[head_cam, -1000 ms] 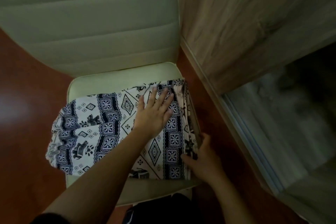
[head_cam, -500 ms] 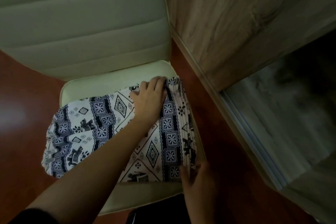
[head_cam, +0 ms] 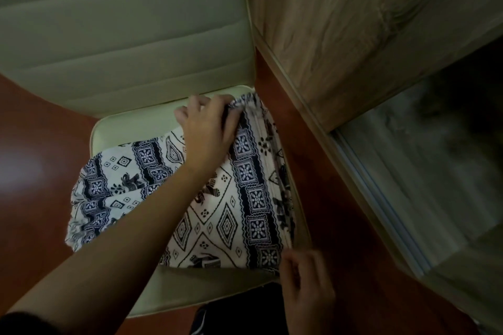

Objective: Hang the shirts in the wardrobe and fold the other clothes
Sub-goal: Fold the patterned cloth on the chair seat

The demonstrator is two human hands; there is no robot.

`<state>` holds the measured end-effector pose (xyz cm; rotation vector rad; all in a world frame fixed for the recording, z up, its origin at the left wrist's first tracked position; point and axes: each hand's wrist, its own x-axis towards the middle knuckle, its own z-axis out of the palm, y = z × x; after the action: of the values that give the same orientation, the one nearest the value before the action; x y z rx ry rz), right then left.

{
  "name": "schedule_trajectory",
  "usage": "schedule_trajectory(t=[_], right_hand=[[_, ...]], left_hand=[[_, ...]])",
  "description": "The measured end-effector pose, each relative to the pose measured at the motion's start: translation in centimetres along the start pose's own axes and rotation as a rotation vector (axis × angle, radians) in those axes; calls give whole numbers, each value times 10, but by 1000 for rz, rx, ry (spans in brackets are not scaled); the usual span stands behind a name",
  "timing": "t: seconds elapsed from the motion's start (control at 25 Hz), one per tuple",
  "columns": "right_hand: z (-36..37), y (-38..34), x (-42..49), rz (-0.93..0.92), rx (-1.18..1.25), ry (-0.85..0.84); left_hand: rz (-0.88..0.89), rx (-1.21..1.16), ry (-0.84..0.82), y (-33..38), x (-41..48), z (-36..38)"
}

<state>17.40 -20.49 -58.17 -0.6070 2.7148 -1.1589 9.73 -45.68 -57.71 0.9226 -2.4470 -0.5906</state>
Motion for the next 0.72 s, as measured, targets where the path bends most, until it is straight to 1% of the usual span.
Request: schedule_trajectory(t=[0.04,0.08,0.2,0.24,0.28,0.36,0.44,0.52,0.6,0.64,0.72], right_hand=[[-4,6,0,-63,0,-6],[-6,13,3,-76,-28,-49],[5,42,16,-31,-168,-202],[11,49,19,-40,-207,-225],[15,53,20,-60,-237,-237],[20,52,25,-76,-303,-233],[23,40,30,-55,-345,-190],[32,17,37,-85,-310,-184],[52,-11,42,-180,-245,-275],[63,-30,43,-239,-230,-338],[83,-66,40,-350,-267,-458]], left_hand=[[6,31,22,-2,4,1],[17,82,-14,-6,8,8],[164,278,-233,-26,15,43],[214,345,-274,-32,14,54],[246,403,-280,-36,11,62],[244,436,-222,-39,8,66],[218,369,-123,-40,5,56],[230,292,-65,-42,-1,33],[241,246,-54,-54,-12,6],[203,223,-48,-66,-19,-13],[27,133,14,-97,-36,-51]])
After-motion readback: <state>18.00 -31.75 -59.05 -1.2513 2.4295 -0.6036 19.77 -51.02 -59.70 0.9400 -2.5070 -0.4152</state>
